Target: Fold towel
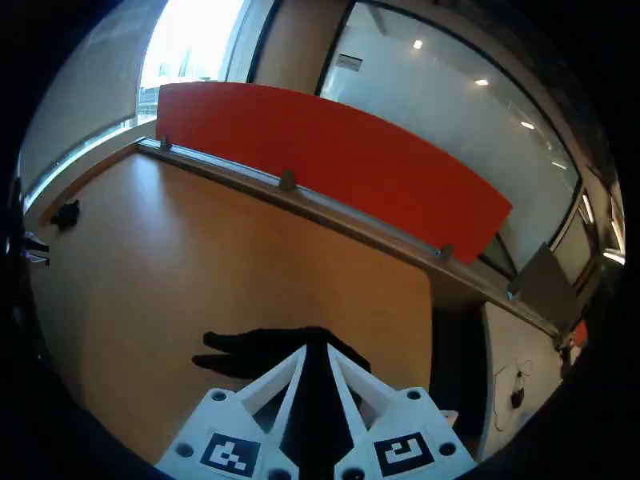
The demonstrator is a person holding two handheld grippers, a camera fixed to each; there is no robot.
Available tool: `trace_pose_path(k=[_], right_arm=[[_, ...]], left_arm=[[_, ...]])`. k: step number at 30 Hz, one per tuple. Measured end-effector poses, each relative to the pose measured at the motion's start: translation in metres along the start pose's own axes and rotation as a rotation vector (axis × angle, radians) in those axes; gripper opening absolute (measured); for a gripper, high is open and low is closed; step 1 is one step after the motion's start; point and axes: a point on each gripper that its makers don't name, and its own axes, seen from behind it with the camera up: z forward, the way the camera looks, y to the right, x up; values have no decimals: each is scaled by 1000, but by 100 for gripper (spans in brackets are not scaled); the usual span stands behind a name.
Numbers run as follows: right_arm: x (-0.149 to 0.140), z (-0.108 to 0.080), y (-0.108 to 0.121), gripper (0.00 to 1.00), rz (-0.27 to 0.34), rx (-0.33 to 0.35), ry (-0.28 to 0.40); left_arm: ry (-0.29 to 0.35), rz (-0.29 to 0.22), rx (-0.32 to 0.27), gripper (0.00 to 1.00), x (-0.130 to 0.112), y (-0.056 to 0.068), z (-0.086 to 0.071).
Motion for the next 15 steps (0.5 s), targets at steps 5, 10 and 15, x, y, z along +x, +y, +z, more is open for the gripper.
trace_pose_path(k=[5,10,15], right_arm=[[-21,-10,0,3,15,-11,-21],[-53,-24,0,3,49,-29,-51],[-92,-35,1,3,110,-55,-92]], left_arm=[[-2,2,-1,92,-1,1,-1],[-4,6,-4,92,-3,3,-1],[-6,13,-6,92,-3,5,-1]])
